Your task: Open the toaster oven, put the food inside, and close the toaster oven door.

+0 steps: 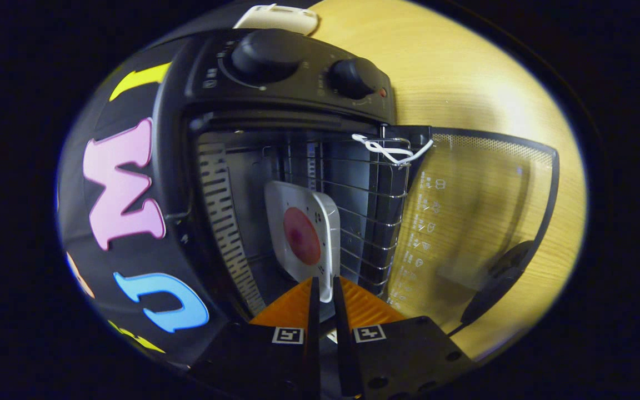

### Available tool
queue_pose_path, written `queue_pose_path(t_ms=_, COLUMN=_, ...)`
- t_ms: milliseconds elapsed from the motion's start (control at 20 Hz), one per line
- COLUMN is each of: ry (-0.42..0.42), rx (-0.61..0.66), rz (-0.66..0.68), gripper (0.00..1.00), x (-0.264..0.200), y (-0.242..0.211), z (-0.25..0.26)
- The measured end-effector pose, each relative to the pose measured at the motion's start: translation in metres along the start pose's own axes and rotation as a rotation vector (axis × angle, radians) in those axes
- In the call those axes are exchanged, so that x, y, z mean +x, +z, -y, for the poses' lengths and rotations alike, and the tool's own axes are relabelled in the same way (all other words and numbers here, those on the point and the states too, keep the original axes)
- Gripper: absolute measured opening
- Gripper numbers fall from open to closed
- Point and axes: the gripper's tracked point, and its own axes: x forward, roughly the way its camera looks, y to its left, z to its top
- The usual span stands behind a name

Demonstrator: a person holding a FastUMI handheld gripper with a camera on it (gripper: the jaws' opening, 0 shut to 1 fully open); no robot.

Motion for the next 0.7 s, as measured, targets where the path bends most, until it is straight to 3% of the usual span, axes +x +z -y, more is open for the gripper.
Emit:
queue_pose_path(t_ms=250, ry=-0.03, rx=-0.513, rz=-0.085, gripper=0.18, x=-0.054, y=-0.03, z=0.036)
queue_pose_path(t_ms=450, ry=-0.123, rx=-0.898, rz=-0.089, gripper=0.19, x=-0.074, y=-0.036, z=0.076)
queue_pose_path(t_ms=600, ry=-0.208, rx=-1.158, rz=-0.106, gripper=0.54, x=-0.086, y=-0.041, z=0.108)
queue_pose_path(t_ms=700, ry=-0.238, rx=-1.298, rz=-0.104, gripper=0.86, x=-0.083, y=-0.044, z=0.121)
